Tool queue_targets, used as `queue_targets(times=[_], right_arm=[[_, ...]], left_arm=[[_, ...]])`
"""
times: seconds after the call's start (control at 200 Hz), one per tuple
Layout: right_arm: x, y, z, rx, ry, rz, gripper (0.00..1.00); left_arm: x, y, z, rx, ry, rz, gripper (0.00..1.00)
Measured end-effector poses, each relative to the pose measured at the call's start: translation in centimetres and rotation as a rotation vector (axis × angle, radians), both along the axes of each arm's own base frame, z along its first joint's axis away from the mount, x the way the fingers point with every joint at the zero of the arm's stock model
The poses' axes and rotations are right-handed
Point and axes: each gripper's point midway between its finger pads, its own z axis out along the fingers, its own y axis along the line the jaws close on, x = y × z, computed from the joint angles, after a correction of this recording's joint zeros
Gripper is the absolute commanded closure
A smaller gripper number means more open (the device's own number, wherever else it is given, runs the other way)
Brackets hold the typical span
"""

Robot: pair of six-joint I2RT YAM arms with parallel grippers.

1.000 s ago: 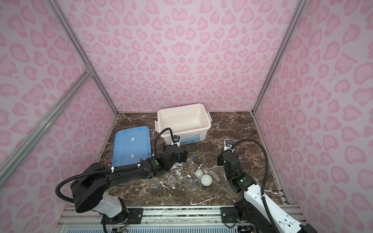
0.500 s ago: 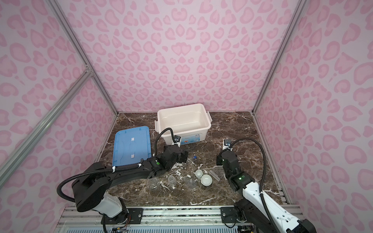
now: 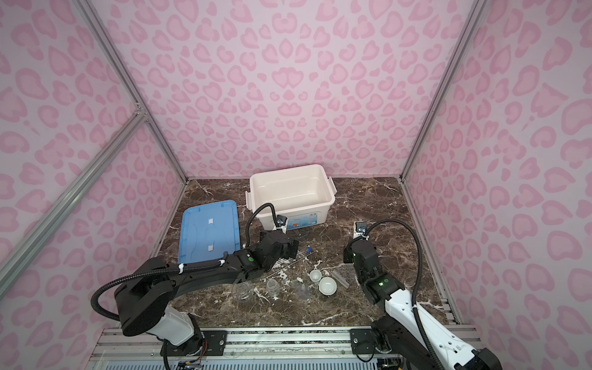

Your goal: Organize the chemistry lab equipment

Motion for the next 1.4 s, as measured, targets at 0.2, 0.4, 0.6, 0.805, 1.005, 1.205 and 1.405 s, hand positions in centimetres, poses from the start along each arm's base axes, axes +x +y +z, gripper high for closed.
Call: queue_targets(times=[0.2,0.4,0.6,0.805,1.005,1.205,1.405], right_arm=[[0.0,0.1,-0.1,0.001,0.005,0.001,0.59],[0.2,0.2,0.5,0.013,-0.003,0.001,0.49],[0.5,0.4,1.1,0.035,-0.008,0.007,0.37],[0.9,0.3,2.1,0.06,-0.018,0.002,0.29],[1.0,0.0,2.5,0.099,-0.018,0.003,0.26],[1.0,-0.1,2.7,0.134,-0.008,0.023,0.25],[1.0,-0.1,2.9,0.17,-0.007,0.038,0.24]], left_arm=[[0.0,0.1,0.0,0.002,-0.001,0.003,0.02],[0.0,0.4,-0.2,0.017,0.004,0.006,0.03],[-0.3,1.0,-0.8,0.052,0.024,-0.019,0.03],[-0.7,1.1,-1.8,0.105,0.063,-0.089,0.01],[-1.1,0.8,-3.1,0.142,0.112,-0.178,0.04],[-1.9,0.3,-5.3,0.193,0.173,-0.263,0.1],[-2.5,0.2,-7.0,0.231,0.224,-0.325,0.17]])
